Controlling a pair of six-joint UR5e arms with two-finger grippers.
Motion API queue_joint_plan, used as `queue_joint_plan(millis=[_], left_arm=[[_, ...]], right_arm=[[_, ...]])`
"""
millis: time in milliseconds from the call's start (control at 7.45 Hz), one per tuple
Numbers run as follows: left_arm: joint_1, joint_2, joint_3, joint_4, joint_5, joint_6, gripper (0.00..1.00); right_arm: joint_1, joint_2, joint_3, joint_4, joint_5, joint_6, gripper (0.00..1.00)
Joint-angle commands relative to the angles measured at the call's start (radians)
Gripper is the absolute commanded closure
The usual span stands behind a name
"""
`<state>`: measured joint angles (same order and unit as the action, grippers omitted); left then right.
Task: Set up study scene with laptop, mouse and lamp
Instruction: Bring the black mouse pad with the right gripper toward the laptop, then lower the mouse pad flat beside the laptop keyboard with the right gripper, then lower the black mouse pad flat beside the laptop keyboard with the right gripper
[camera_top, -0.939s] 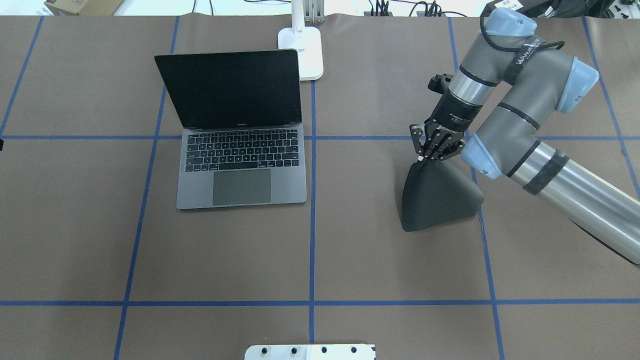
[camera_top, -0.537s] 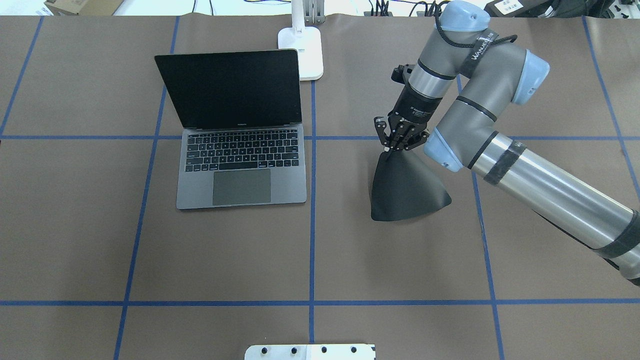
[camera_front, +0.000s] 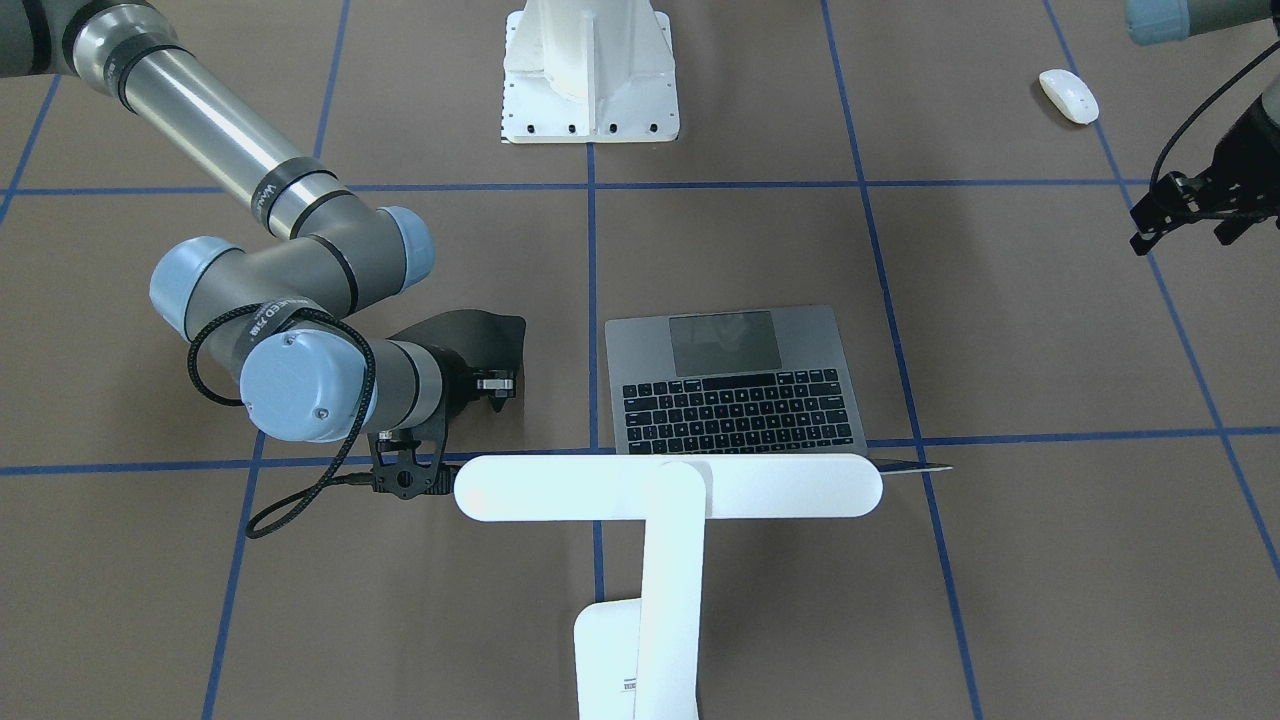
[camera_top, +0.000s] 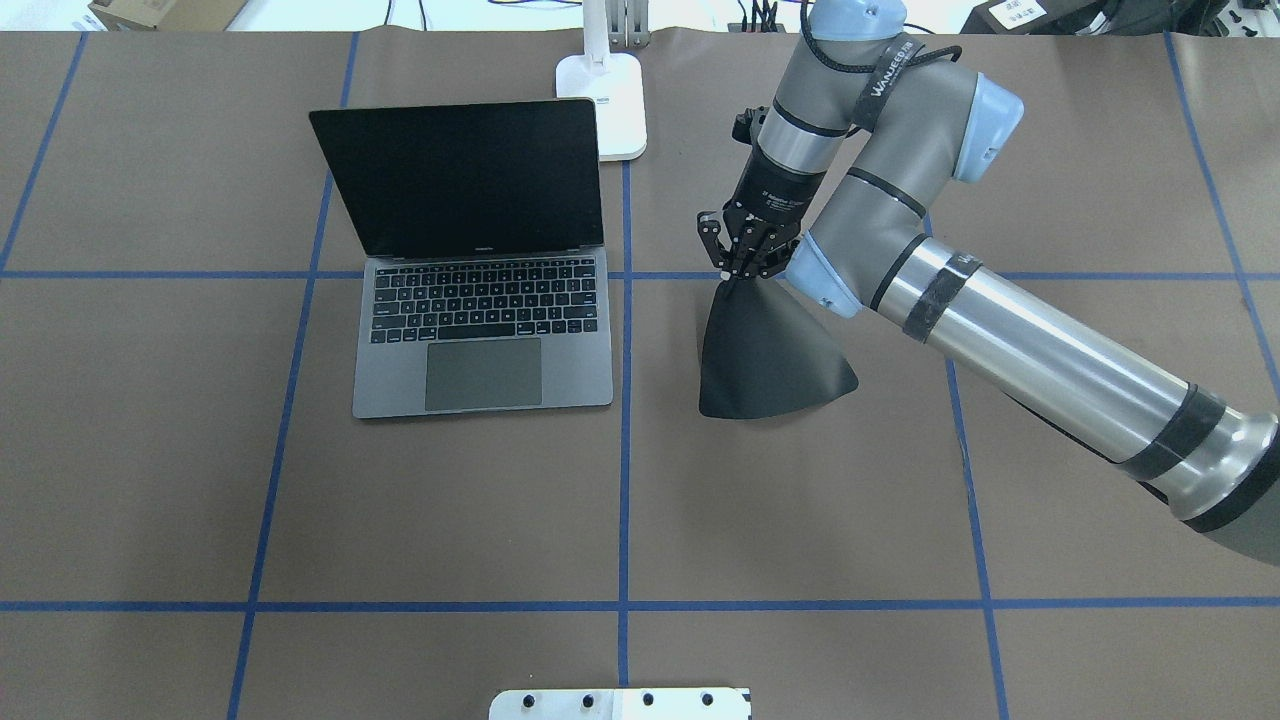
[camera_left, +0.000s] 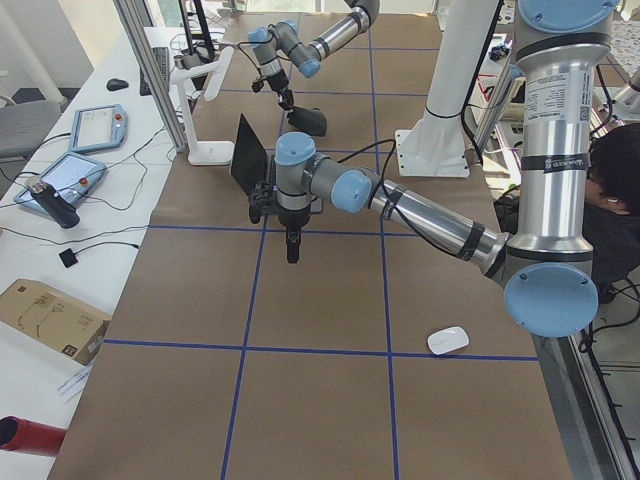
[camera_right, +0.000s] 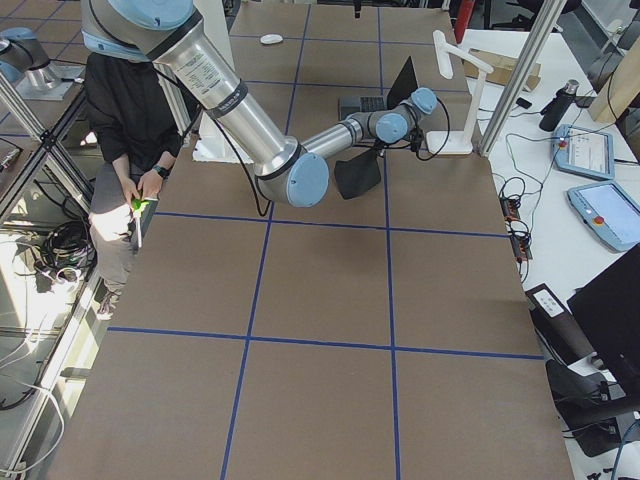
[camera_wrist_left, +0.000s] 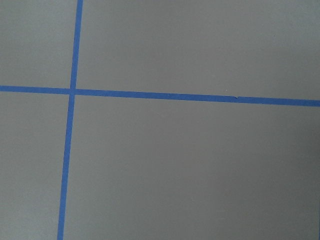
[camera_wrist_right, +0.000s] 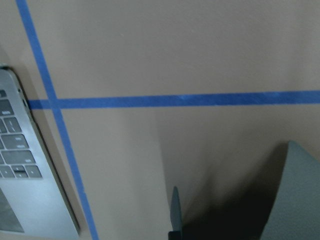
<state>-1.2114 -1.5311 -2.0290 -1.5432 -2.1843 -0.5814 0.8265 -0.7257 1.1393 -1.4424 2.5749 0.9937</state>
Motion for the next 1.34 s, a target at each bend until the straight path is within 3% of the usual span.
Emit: queue_joint_plan(millis=[0, 671, 1207], left_arm=[[0.000, -0.001, 0.003, 0.000, 0.001, 0.000, 0.00], [-0.005, -0.006, 0.003, 0.002, 0.001, 0.000, 0.00], [-0.008, -0.012, 0.013, 0.002, 0.001, 0.000, 0.00]], right_arm=[[0.000, 0.020, -0.020, 0.007, -0.001, 0.131, 1.00], [-0.047, 0.045, -0.039, 0.094, -0.010, 0.380, 1.00], [-0.056, 0.046, -0.041, 0.120, -0.038, 0.388, 1.00]])
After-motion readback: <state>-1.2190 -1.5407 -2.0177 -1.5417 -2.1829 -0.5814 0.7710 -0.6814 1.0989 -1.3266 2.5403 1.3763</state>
